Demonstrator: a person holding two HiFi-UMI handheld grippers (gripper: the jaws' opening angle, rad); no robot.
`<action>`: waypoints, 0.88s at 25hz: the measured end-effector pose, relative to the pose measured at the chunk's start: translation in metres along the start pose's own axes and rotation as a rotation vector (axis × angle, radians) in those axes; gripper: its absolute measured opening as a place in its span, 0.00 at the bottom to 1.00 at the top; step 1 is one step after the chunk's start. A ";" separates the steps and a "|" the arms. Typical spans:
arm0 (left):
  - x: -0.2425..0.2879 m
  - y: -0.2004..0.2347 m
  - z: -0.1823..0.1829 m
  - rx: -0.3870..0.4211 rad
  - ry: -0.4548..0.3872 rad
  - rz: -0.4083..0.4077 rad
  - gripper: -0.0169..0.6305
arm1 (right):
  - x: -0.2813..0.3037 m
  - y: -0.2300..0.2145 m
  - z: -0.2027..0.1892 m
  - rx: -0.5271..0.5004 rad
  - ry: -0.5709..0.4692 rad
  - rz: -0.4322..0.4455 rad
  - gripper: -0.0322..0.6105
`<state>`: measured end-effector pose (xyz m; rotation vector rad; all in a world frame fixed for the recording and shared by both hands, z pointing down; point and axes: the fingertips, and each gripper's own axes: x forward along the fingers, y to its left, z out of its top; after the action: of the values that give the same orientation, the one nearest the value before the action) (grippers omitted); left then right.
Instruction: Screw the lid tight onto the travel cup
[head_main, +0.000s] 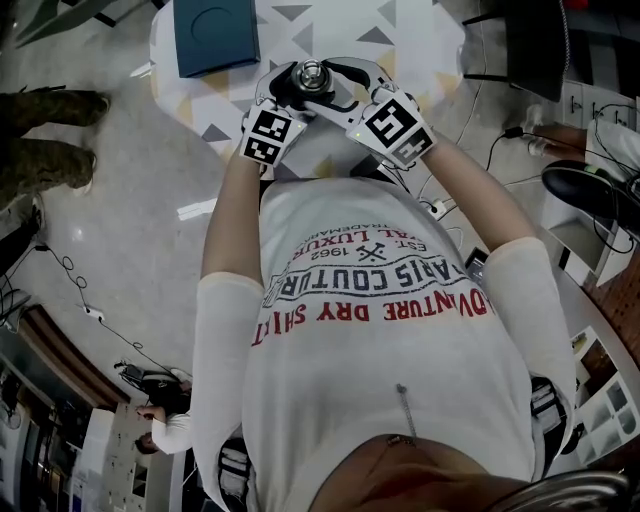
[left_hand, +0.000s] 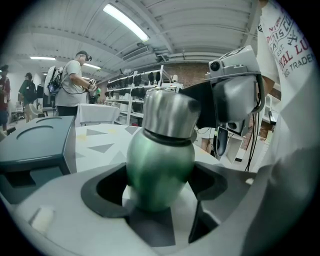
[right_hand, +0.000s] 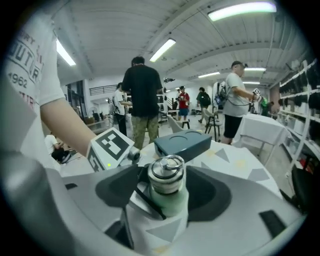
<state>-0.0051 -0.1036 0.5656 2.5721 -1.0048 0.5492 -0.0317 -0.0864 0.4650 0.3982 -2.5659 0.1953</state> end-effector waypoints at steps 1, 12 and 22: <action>0.000 0.000 0.000 0.000 0.001 0.000 0.62 | -0.001 0.002 0.001 -0.010 -0.010 0.040 0.49; 0.001 0.000 0.000 -0.003 0.003 -0.001 0.62 | -0.002 0.000 -0.007 -0.286 0.179 0.475 0.49; 0.000 -0.001 0.000 -0.002 0.004 -0.009 0.62 | 0.008 0.004 -0.005 -0.318 0.221 0.584 0.44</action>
<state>-0.0047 -0.1024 0.5657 2.5709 -0.9916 0.5507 -0.0367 -0.0835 0.4730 -0.4719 -2.3701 0.0304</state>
